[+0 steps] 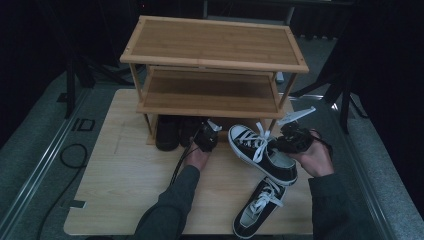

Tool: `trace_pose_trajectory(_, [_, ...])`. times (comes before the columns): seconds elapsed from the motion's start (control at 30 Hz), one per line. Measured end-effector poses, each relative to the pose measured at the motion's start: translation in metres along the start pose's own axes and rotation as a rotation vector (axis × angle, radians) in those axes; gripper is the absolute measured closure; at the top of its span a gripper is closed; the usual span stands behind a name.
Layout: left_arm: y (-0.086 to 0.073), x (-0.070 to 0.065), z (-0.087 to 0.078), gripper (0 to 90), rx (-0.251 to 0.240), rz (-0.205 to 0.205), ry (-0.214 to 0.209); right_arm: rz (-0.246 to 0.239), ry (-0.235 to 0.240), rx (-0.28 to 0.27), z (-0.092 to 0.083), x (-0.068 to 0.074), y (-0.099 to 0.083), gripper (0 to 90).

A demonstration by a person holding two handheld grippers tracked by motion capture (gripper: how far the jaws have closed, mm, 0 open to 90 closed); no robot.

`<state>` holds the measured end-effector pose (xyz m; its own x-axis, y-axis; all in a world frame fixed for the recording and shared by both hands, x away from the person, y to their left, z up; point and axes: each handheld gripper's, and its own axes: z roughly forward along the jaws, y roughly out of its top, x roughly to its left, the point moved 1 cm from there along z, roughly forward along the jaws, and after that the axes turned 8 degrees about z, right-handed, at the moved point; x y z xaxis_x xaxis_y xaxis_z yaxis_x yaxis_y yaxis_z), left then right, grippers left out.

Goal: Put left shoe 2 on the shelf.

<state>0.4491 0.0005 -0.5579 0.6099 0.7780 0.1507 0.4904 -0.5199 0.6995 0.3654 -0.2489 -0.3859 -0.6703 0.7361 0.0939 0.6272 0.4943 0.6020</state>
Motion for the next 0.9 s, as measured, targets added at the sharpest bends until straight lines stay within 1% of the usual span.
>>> trace_pose_trajectory(0.13, [0.0,0.0,0.0,90.0,-0.005,-0.004,-0.002,-0.018,0.001,-0.003,-0.006,0.0,0.003,87.8])
trace_pose_trajectory(0.2, [-0.001,0.0,0.0,90.0,-0.007,0.005,0.0,-0.023,0.0,-0.003,-0.007,0.0,0.003,87.8])
trace_pose_trajectory(0.23, [-0.001,0.0,0.0,90.0,-0.005,0.005,-0.002,-0.034,0.014,-0.014,-0.01,-0.001,0.004,87.8])
trace_pose_trajectory(0.33, [-0.001,0.0,-0.001,90.0,-0.006,0.006,-0.003,-0.043,0.035,-0.009,-0.013,-0.003,0.006,87.8])
trace_pose_trajectory(0.43, [-0.001,0.0,-0.001,90.0,-0.005,0.004,-0.002,-0.052,0.042,-0.011,-0.019,-0.004,0.008,87.8])
trace_pose_trajectory(0.47, [-0.001,0.0,-0.001,90.0,0.001,0.009,-0.002,-0.05,0.04,-0.01,-0.021,-0.004,0.008,87.8])
trace_pose_trajectory(0.6, [-0.001,-0.001,-0.001,90.0,-0.003,0.002,-0.004,-0.053,0.044,-0.023,-0.028,-0.005,0.011,87.8])
trace_pose_trajectory(0.67, [-0.001,-0.001,-0.001,90.0,-0.004,0.003,-0.003,-0.053,0.051,-0.032,-0.031,-0.005,0.012,87.8])
trace_pose_trajectory(0.7, [-0.002,-0.001,-0.001,90.0,-0.009,-0.003,0.0,-0.05,0.059,-0.037,-0.035,-0.005,0.013,87.8])
trace_pose_trajectory(0.9, [-0.002,-0.001,-0.001,90.0,-0.013,-0.007,0.0,-0.058,0.069,-0.042,-0.04,-0.003,0.017,87.8])
